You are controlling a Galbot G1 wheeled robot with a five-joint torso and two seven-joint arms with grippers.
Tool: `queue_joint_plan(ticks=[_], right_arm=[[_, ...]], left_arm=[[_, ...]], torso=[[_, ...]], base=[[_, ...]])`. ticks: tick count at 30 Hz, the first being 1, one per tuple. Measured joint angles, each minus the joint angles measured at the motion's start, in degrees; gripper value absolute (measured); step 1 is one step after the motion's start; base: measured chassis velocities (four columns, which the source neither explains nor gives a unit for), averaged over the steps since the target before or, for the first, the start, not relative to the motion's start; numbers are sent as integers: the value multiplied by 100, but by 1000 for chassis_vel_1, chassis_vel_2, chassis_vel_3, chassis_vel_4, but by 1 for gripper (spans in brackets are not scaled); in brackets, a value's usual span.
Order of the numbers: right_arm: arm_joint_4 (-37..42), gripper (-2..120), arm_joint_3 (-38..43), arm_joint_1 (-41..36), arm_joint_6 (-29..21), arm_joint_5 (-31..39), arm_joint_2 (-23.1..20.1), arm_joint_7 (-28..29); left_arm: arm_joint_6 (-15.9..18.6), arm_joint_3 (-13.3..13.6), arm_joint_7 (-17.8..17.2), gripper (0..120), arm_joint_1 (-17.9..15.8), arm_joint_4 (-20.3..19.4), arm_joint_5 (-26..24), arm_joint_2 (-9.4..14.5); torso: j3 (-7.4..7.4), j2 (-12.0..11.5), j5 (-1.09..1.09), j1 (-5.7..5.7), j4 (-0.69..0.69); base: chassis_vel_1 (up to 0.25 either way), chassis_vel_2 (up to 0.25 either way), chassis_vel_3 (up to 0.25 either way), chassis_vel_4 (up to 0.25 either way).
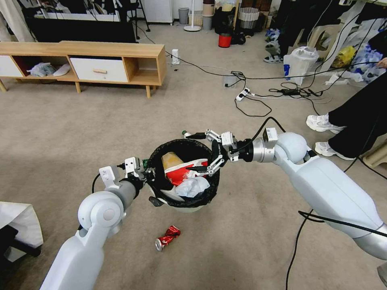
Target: Pick up the trash bin and place the garbage on the floor into it.
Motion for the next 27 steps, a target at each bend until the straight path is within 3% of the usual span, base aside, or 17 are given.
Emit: queue_joint_plan(ticks=[10,27], right_arm=[[97,100,494,-159,-31,129,-229,14],[15,100,1617,-646,-65,285,-512,174]], left_arm=[[-168,-5,-95,3,-6,10,-33,-22],[-132,-8,-109,3,13,-35,-7,-2]], torso=[[0,0,1,0,0],[0,0,0,0,2]], base=[[0,0,0,0],[0,0,0,0]])
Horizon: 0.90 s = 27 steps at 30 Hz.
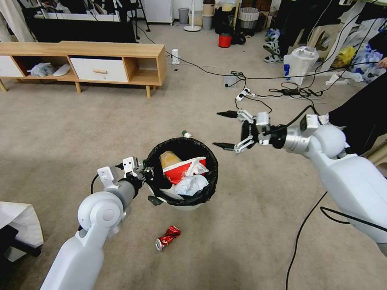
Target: Pick up the trash bin and place the garbage on the floor into it.
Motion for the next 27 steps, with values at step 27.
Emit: queue_joint_plan(ticks=[27], right_arm=[[1170,100,934,-1579,-1107,-69,-270,4350]], left_arm=[[-65,-232,7,3,125,-284,-73,36]], torso=[[0,2,0,0,-2]], base=[[0,0,0,0]])
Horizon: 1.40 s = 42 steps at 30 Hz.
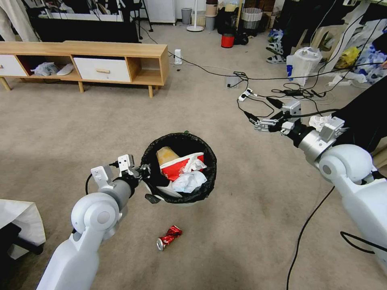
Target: Pick up the trash bin and place the garbage on the floor into it.
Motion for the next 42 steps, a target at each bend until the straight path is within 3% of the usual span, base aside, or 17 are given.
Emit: queue_joint_plan(ticks=[13,42], right_arm=[[-213,100,29,-163,198,-204,175,-9],[-403,100,-105,-57,422,-310,326,-86]], left_arm=[[6,-75,11,3,-8,-58,-57,111],[1,-59,31,3,-31,18,-33,72]], torso=[[0,-1,0,0,0],[1,-2,0,0,-1]], base=[[0,0,0,0],[0,0,0,0]])
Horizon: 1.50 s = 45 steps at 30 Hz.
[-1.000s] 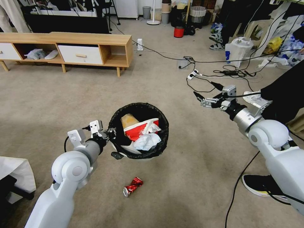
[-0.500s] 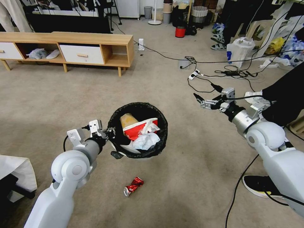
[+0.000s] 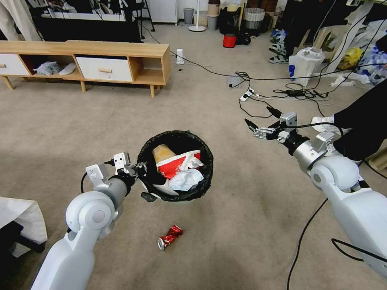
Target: Pick up the trash bin and place the garbage on the floor into it.
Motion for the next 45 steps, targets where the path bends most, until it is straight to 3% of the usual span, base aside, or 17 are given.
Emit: queue_joint_plan(ticks=[45], right_arm=[[-72,100,-48,79,61,-25,58,-91]], left_arm=[[-1,11,-4,3,-46,53,15,-10]], torso=[[0,0,0,0,0]], base=[[0,0,0,0]])
